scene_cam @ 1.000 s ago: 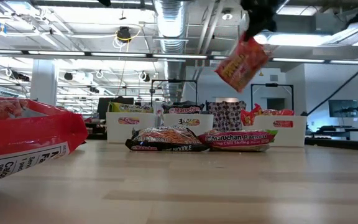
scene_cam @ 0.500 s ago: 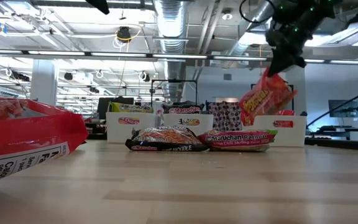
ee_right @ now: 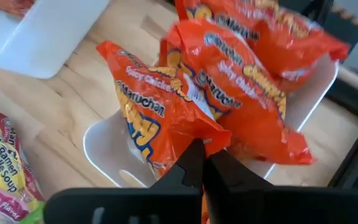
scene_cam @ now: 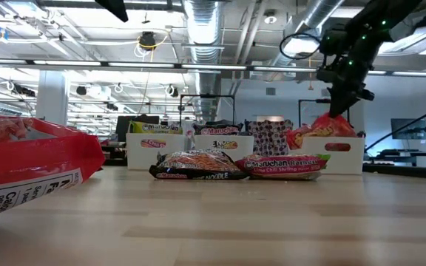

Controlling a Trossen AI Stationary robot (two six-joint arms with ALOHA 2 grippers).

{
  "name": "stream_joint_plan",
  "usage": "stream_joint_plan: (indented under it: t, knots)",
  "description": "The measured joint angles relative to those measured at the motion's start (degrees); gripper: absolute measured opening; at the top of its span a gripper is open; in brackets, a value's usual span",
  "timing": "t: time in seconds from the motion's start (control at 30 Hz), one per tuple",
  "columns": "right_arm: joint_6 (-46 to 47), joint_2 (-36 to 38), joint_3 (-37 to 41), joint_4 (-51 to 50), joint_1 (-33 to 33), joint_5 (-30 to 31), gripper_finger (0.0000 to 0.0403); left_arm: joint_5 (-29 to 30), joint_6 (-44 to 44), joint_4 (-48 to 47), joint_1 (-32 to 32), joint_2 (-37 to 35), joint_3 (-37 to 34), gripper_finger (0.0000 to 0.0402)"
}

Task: Sort Maruchan noodles
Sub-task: Put the orange noodle pack into the right white bin

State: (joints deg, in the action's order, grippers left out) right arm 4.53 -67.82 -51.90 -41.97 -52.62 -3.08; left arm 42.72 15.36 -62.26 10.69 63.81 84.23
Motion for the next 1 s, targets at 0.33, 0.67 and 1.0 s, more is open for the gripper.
stream_joint_plan:
  t: [0.33,0.67,1.0]
  knots:
    - [4.5,-1.6,0.0,-1.3,0.0,0.0,0.0074,-0.6,-0.3,0.0,2.3,0.0,0.0,0.0000]
    - [4.0,-1.4,-7.0,-8.9,0.0,0.0,0.0132,-1.6,0.4,0.0,2.3,0.0,0.0,0.0000]
    - [12.8,-1.6,-10.1,-18.9,4.1,-8.3,0.0136,-1.6,2.9,0.0,2.3,0.0,0.0,0.0000]
